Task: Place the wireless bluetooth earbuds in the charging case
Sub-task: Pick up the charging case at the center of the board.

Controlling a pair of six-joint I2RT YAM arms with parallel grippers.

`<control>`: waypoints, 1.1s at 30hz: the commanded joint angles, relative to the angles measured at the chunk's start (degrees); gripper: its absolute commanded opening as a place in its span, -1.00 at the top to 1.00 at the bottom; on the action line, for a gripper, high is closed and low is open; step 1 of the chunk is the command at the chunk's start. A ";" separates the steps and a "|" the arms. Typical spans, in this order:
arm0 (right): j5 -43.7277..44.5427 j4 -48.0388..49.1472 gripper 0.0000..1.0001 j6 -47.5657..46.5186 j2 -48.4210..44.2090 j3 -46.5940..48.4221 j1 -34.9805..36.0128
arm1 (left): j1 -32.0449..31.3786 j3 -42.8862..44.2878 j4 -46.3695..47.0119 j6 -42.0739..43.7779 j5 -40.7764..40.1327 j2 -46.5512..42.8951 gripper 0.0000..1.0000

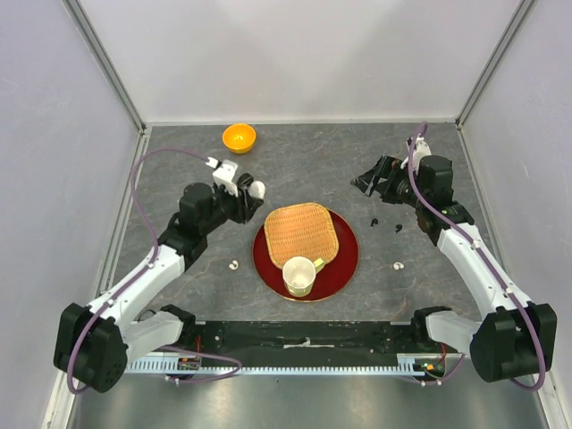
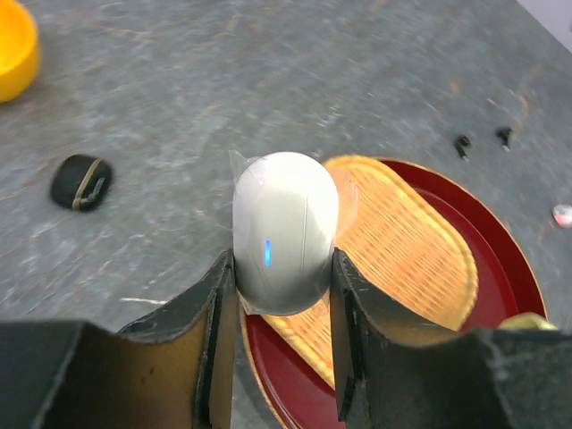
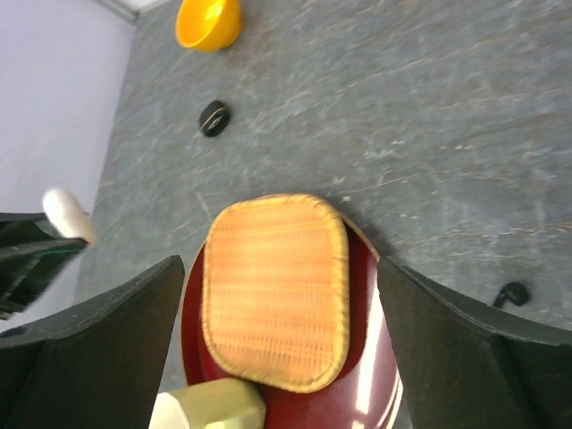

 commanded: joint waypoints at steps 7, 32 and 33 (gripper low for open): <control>-11.48 4.76 -0.87 3.03 -2.87 -0.30 6.86 | -6.82 -15.51 25.61 14.61 12.41 -11.34 0.96; 0.65 1.42 -0.71 -1.19 3.28 7.35 34.02 | -17.29 -17.38 18.97 32.99 10.66 -16.88 0.96; 1.08 0.90 -0.71 -1.28 3.45 7.53 34.11 | -17.29 -17.12 18.88 32.82 10.75 -16.97 0.96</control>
